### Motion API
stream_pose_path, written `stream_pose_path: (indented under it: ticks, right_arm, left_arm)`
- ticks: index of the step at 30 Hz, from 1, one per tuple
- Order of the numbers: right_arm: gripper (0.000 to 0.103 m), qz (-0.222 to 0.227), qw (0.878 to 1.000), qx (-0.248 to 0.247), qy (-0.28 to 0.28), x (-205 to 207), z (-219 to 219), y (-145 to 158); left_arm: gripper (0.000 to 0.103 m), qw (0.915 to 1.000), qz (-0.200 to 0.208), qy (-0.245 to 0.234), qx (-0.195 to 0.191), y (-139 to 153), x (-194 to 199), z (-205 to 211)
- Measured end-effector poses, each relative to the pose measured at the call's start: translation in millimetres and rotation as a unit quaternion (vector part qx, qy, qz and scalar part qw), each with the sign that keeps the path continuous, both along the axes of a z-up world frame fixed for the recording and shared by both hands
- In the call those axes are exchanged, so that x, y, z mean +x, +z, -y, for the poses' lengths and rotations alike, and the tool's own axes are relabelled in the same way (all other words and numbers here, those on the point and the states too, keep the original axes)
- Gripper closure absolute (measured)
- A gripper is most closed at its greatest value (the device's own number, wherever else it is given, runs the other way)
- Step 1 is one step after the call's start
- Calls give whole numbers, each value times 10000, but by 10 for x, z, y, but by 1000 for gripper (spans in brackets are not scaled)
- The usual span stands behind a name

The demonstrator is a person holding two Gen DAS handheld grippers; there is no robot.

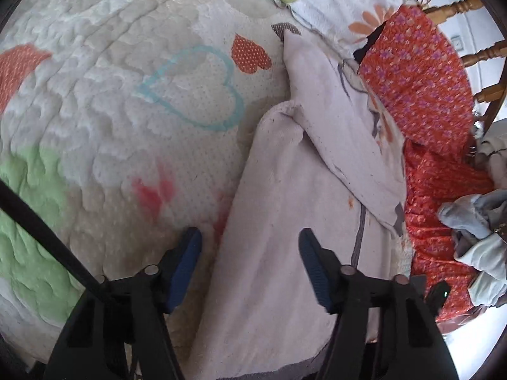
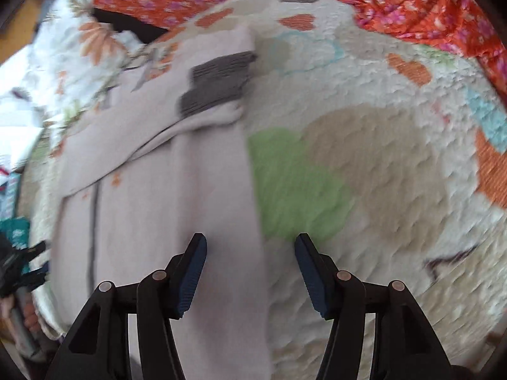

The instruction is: Fold small clothes

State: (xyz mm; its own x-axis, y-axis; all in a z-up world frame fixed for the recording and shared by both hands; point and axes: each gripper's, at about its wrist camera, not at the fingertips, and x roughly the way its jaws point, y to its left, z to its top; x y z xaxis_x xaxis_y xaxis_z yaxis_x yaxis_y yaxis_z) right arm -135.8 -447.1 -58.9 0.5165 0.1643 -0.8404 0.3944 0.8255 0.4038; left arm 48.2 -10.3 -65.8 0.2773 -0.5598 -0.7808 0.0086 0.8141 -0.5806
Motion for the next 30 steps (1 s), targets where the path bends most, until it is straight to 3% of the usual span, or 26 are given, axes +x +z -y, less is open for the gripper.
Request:
stream_pose_path:
  ticks: [3,6,8,12,21,26,30]
  right_arm:
    - [39,317,9991,268,119,-152,-63,-12]
    - [39,531,9898,1296,268,-296,-86,-140]
    - [39,669,9844,1605,256,-392,-111,-221]
    - [39,778,9813,1713,409,-506,-175,-245]
    - [40,774,9644,2489,440,-770,-174,-387]
    - [41,677,9676,2350,630,-893,-327,-410]
    - [42,546,9681,2297,844,-965,-469,-459]
  left_arm:
    - [46,9998,-8,-12,-215,-31,-146,-28]
    - [50,9988,-144,30,-464,-71,-324,-66]
    - [50,9988,-138,14,-471,-40,-477,-58]
    - [50,9995,-20,-71,-294,46,-816,-50]
    - [50,9981,-297,-257,-478,-64,-1388,-68]
    - [50,9966,-478,-146,-653,-195,-1522,-112]
    - [50,9981,-341,-232,-453,-170,-1535,-43]
